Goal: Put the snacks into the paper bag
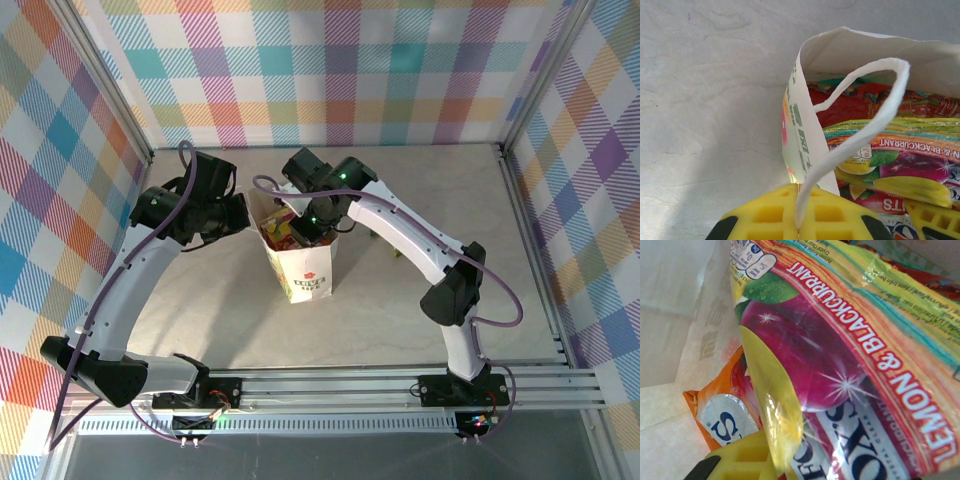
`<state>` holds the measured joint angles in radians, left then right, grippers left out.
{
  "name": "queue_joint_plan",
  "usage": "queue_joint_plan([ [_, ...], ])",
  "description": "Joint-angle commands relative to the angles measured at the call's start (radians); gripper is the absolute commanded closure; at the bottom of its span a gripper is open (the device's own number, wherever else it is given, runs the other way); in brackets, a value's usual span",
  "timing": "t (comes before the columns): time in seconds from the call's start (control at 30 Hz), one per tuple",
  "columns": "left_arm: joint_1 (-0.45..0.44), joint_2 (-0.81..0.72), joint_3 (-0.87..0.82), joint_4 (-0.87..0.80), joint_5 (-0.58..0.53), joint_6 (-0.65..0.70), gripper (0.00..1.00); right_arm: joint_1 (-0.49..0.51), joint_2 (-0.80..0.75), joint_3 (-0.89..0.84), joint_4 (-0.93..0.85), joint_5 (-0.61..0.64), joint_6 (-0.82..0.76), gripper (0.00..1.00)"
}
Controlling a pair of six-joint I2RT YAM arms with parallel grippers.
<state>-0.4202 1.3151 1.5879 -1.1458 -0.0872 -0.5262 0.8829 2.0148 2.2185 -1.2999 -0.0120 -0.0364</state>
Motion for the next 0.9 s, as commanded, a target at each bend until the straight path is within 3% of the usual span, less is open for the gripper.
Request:
queue_joint_plan([
  [0.0, 0.011, -0.011, 0.015, 0.015, 0.010, 0.020, 0.97, 0.011, 0.023, 0.004, -0.088, -0.097, 0.005, 1.00],
  [0.33, 0.012, -0.004, 0.004, 0.028, 0.015, 0.022, 0.97, -0.001, 0.146, 0.142, -0.203, -0.134, -0.042, 0.98],
  [0.77, 0.022, -0.004, 0.024, 0.033, 0.004, 0.022, 0.97, -0.015, 0.175, 0.104, -0.221, -0.182, -0.053, 0.98],
  [0.87, 0.024, 0.001, 0.027, 0.035, 0.008, 0.024, 0.97, -0.015, 0.177, 0.101, -0.231, -0.183, -0.053, 0.92],
])
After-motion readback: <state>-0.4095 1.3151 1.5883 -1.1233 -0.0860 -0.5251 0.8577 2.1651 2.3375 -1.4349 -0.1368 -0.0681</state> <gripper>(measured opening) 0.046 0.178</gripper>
